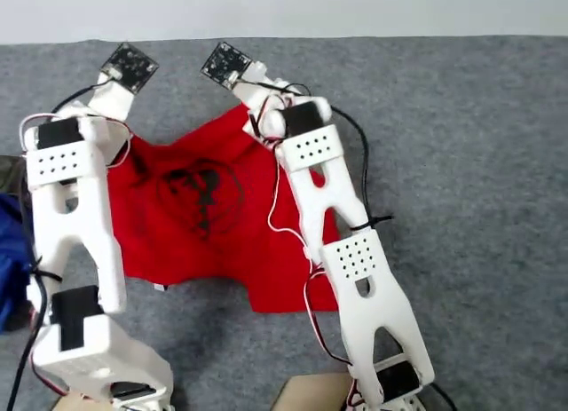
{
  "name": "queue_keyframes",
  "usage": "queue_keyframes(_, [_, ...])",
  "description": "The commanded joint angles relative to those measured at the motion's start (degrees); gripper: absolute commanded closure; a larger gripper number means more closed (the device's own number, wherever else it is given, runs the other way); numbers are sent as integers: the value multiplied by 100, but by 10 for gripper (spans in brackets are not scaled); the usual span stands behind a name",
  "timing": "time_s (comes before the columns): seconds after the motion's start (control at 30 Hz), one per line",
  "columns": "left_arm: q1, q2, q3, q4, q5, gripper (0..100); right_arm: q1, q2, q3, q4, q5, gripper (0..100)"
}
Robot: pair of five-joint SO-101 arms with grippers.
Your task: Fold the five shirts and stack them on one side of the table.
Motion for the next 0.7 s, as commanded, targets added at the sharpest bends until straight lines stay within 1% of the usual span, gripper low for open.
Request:
queue_keyframes(0.0, [132, -413, -215, 352, -44, 995, 110, -848, -325, 716, 35, 987])
queue_keyframes(0.13, [158, -396, -207, 879, -580, 995, 163, -1367, -325, 1587, 35, 987])
queue_keyframes(0.27, [132, -396, -207, 1301, -923, 995, 277, -1798, -325, 2114, 35, 987])
queue_keyframes(0.5, [53, -466, -303, 1371, -967, 995, 664, -2668, -325, 2158, 35, 987])
queue_keyframes(0.67, [62, -440, -699, 1802, -967, 995, 796, -3275, -53, 2176, 35, 987])
